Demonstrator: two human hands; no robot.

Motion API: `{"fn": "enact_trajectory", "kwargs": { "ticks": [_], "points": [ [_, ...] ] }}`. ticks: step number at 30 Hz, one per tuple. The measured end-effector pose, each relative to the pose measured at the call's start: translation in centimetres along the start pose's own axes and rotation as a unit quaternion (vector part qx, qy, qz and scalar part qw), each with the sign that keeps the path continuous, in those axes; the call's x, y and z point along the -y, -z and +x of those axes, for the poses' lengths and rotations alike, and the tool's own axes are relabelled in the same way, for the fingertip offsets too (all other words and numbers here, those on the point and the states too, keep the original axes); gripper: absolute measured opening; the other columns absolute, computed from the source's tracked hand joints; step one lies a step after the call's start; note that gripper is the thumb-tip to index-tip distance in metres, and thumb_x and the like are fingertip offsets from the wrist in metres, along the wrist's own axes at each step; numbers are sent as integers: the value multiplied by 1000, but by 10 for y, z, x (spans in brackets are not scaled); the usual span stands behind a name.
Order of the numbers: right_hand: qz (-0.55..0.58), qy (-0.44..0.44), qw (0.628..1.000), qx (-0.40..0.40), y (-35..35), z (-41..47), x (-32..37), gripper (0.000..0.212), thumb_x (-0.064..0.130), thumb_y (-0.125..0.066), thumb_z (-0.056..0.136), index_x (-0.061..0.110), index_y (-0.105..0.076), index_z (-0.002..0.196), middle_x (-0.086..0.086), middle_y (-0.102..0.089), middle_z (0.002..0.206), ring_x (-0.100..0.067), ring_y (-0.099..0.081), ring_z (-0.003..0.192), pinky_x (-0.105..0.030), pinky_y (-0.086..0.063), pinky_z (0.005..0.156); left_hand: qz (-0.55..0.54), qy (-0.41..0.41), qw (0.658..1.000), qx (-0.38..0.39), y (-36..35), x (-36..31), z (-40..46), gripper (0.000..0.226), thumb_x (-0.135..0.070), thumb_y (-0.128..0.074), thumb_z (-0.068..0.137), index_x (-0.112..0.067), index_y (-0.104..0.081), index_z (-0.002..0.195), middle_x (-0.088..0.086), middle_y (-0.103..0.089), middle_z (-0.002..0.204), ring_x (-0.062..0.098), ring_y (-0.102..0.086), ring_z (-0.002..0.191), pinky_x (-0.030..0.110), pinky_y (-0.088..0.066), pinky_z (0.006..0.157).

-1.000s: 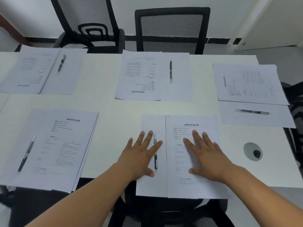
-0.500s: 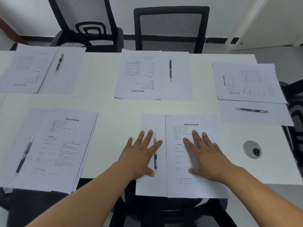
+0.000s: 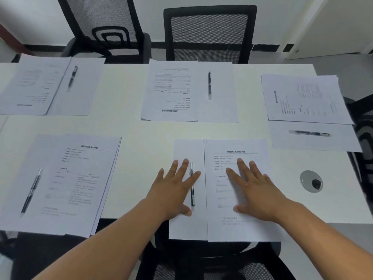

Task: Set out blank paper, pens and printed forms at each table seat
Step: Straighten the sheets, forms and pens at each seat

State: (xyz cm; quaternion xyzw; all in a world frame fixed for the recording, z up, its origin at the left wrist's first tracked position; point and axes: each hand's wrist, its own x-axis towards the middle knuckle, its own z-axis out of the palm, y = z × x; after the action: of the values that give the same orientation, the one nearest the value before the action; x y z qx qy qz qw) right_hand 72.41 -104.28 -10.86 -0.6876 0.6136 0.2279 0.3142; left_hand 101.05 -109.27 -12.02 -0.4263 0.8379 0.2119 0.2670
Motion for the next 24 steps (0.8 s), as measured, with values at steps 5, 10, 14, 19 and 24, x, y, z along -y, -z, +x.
{"fn": "enact_trajectory", "kwargs": {
  "ticks": [5,10,14,19,24],
  "points": [
    [-1,1,1000,5,1,1,0,115,57,-68,99,45,24,167,5,45,170,-30,34,162,-56,-2,135,-7,2,1000,8,0,-2,2,127,-58,-80,93,-42,20,169,6,41,174,37,30,164,66,-6,134],
    [-5,5,1000,-5,5,-1,0,118,66,-66,97,46,29,165,3,43,172,-32,32,163,-56,-2,134,-4,9,1000,12,3,1,-2,129,-58,-82,91,-46,20,168,9,42,173,43,30,163,65,-8,135],
    [-17,8,1000,-4,11,-4,4,118,71,-63,97,43,27,167,1,43,172,-33,32,163,-55,-1,134,2,10,1000,8,9,6,-9,129,-61,-82,89,-48,19,167,9,41,173,45,26,164,67,-10,134],
    [-32,11,999,-21,24,-13,21,114,74,-58,98,39,24,169,1,42,172,-30,34,162,-54,2,135,14,11,1000,-18,28,6,-22,126,-66,-78,90,-48,19,168,7,39,175,45,24,165,69,-10,133],
    [-57,17,997,-53,49,-28,47,104,68,-52,102,36,20,170,-1,38,175,-30,33,162,-54,5,135,23,17,998,-63,51,8,-44,116,-75,-67,93,-47,15,169,5,33,178,41,22,166,70,-11,132]
  ]
}}
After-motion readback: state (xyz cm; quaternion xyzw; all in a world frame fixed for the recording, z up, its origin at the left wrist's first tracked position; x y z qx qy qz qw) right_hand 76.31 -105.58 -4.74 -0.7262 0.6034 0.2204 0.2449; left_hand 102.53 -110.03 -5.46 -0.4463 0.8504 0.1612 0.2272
